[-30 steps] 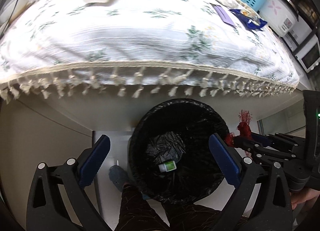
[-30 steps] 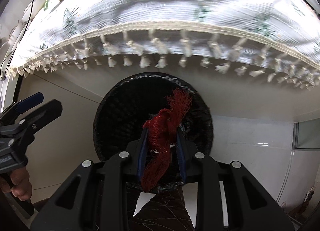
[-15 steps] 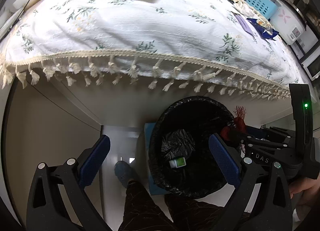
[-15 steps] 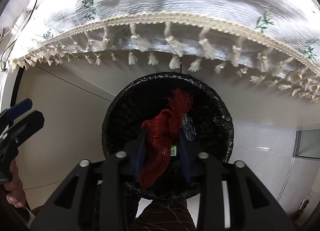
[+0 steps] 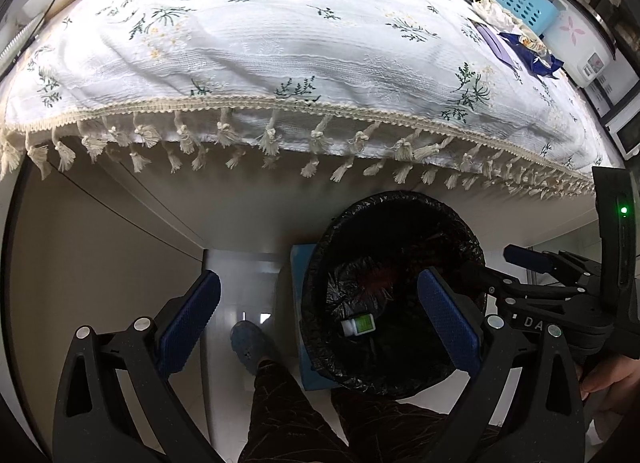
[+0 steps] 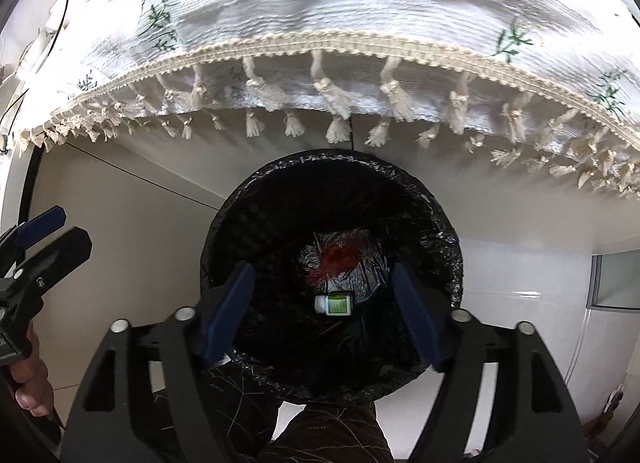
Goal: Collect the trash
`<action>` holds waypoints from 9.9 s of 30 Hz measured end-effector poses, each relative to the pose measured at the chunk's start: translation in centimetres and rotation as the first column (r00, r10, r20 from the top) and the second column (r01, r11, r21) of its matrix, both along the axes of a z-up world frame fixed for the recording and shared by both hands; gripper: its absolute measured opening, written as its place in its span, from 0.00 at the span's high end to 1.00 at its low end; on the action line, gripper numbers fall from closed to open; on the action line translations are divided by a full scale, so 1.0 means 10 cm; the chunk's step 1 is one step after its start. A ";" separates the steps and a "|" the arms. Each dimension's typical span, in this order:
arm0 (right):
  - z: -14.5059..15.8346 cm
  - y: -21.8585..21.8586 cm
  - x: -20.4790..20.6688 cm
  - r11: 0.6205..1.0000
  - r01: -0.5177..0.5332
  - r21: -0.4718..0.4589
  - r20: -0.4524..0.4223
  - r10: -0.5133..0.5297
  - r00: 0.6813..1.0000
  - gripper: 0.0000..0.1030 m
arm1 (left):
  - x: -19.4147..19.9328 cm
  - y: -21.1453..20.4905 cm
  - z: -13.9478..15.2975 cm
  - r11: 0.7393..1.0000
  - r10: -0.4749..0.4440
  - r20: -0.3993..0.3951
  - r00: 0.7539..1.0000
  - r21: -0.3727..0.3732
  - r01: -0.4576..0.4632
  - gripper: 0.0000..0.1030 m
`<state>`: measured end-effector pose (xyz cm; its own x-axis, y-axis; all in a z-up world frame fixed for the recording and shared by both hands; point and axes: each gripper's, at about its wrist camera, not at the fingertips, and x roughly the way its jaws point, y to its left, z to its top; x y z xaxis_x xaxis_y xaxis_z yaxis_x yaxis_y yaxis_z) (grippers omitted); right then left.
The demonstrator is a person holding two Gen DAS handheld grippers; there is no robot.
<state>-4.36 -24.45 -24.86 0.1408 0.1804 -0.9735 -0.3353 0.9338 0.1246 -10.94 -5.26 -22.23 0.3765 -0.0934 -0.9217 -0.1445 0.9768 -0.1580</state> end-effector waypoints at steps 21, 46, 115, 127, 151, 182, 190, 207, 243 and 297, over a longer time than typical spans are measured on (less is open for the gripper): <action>1.07 -0.34 0.21 0.994 0.106 -0.003 0.140 -0.105 0.985 0.09 | 0.17 0.04 0.82 0.999 0.015 0.062 0.998 0.028 -0.017 0.06; 1.87 -0.40 0.65 0.991 0.130 0.038 0.272 -0.135 0.953 0.09 | 0.76 0.04 1.54 0.998 -0.012 0.147 0.989 0.060 0.003 0.06; 1.34 -0.69 2.09 0.988 0.149 0.041 0.144 -0.153 0.978 0.81 | 2.15 0.30 0.98 0.995 -0.004 0.006 1.000 0.101 0.004 0.50; 1.52 -0.72 1.86 0.987 0.151 0.055 0.195 -0.159 0.968 0.81 | 2.02 0.17 1.14 0.996 -0.027 0.024 0.999 0.091 0.025 0.50; 2.03 -0.66 1.31 0.988 0.119 0.096 0.293 -0.142 0.945 0.81 | 1.67 -0.05 1.43 0.997 -0.068 0.052 0.996 0.050 0.065 0.50; 2.28 -0.54 0.47 0.987 0.050 0.150 0.317 -0.095 0.944 0.81 | 0.95 -0.19 1.56 0.997 -0.078 0.099 0.992 0.036 0.075 0.50; 2.19 -0.51 0.21 0.987 0.018 0.161 0.296 -0.065 0.953 0.81 | 0.67 -0.23 1.47 0.997 -0.074 0.080 0.994 0.034 0.071 0.50; 1.74 -0.52 -0.22 0.988 -0.020 0.151 0.219 -0.014 0.976 0.81 | 0.26 -0.39 1.00 0.995 -0.096 0.015 0.995 0.024 0.095 0.51; 0.26 -0.90 -0.14 0.994 0.109 -0.018 -0.002 -0.109 0.994 0.81 | 0.42 -0.98 -0.46 0.974 -0.225 -0.110 0.968 -0.018 0.224 0.50; -0.41 -0.09 -0.06 0.995 -0.090 -0.032 -0.081 0.087 0.993 0.78 | 0.07 -0.01 -0.37 1.000 -0.004 -0.077 0.997 -0.001 0.004 0.06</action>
<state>-4.94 -25.31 -28.93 0.0480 0.1540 -0.9869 -0.4071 0.9053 0.1215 -10.23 -5.36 -25.91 0.3042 -0.0957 -0.9478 -0.1522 0.9773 -0.1476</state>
